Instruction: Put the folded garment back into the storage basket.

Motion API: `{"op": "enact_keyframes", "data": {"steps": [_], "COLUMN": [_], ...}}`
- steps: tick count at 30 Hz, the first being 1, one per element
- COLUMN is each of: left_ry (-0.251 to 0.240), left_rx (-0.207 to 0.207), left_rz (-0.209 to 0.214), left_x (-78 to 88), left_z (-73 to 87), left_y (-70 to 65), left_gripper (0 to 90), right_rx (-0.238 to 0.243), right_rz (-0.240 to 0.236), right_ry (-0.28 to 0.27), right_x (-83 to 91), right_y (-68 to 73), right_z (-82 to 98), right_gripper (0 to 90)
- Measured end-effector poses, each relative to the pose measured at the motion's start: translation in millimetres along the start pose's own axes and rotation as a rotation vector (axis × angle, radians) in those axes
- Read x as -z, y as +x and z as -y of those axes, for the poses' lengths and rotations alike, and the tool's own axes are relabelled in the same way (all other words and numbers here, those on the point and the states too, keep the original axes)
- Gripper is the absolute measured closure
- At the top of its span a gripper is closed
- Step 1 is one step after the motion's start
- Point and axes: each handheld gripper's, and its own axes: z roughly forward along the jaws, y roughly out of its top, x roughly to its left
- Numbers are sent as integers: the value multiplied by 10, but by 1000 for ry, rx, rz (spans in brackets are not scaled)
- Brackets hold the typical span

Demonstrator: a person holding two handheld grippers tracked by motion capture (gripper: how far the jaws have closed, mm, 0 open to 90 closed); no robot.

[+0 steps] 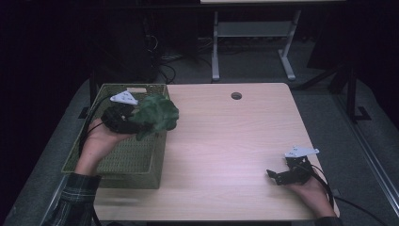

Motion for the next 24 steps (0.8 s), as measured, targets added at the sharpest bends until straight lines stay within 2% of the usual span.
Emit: {"op": "enact_keyframes", "data": {"steps": [4, 7, 11, 14, 18, 24], "left_ry": [0, 28, 29, 49, 76, 113], "left_rx": [30, 33, 85, 105, 136, 166], "left_rz": [-33, -85, -119, -156, -181, -185], "left_x": [75, 93, 73, 49, -25, -190], "left_z": [115, 200, 363, 479, 628, 825], "left_y": [90, 154, 276, 363, 449, 531], "left_gripper": [649, 649, 649, 648, 645, 640], "right_rx": [1, 0, -1, -2, -5, -2], "right_rz": [0, 0, 2, 2, 0, 2], "right_ry": [0, 0, -1, 0, 2, 0], "right_x": [0, 0, 0, 1, 2, 1], "right_y": [0, 0, 2, 3, 5, 2], "right_z": [0, 1, 1, 1, 1, 1], "right_gripper": [8, 8, 8, 8, 8, 8]}}
